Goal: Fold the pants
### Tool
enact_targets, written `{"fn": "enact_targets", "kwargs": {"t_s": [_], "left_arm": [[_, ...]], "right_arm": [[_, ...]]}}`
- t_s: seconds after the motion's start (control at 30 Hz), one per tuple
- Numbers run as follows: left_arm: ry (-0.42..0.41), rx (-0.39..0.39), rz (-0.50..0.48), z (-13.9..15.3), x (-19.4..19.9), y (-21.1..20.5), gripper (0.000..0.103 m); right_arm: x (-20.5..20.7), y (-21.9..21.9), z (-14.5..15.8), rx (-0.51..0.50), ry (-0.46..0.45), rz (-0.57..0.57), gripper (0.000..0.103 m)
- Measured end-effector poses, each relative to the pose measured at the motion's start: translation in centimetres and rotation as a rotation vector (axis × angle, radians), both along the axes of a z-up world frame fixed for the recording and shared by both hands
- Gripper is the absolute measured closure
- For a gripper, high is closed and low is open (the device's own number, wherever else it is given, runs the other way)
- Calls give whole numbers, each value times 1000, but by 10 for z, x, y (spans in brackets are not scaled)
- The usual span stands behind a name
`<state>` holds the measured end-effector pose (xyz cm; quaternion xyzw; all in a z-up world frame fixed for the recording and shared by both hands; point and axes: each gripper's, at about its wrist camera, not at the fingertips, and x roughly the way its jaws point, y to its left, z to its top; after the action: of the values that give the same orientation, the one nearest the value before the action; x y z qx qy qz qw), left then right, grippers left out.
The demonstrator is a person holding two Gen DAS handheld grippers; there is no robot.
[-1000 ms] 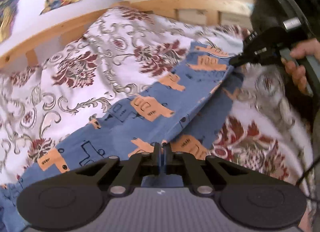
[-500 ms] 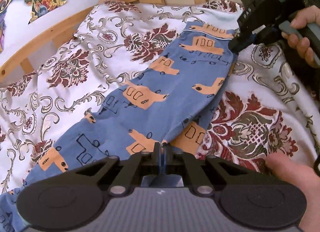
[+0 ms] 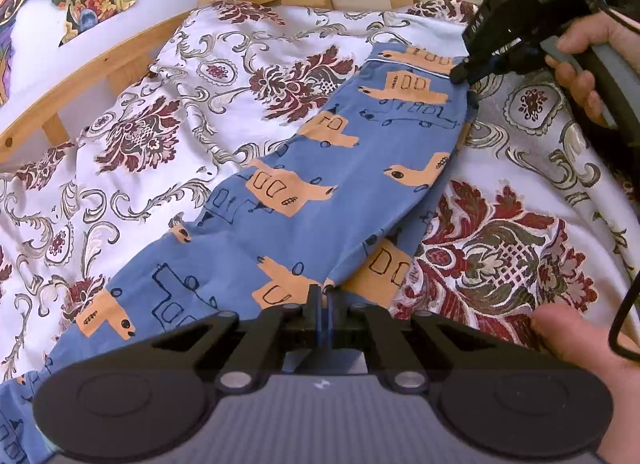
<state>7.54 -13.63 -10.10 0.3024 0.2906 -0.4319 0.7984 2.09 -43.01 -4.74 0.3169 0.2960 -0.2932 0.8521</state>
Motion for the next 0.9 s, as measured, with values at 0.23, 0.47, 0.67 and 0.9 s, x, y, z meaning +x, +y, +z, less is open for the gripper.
{"fn": "enact_targets", "kwargs": {"t_s": [0.23,0.47,0.67,0.9], "left_arm": [[-6,11,-12,-2,0,1,100],[19,9,-15,-3,1,4,91],[149,43,-55,19,-3,30,55],[142,188,67,45,23,99,52]], "right_arm": [[-3,8,2,-79,87,22,98],[8,7,-12,-71,187,43,94],[-2,14,-3,-45,171,62,68],[-7,64,17,-66,96,195,40]]}}
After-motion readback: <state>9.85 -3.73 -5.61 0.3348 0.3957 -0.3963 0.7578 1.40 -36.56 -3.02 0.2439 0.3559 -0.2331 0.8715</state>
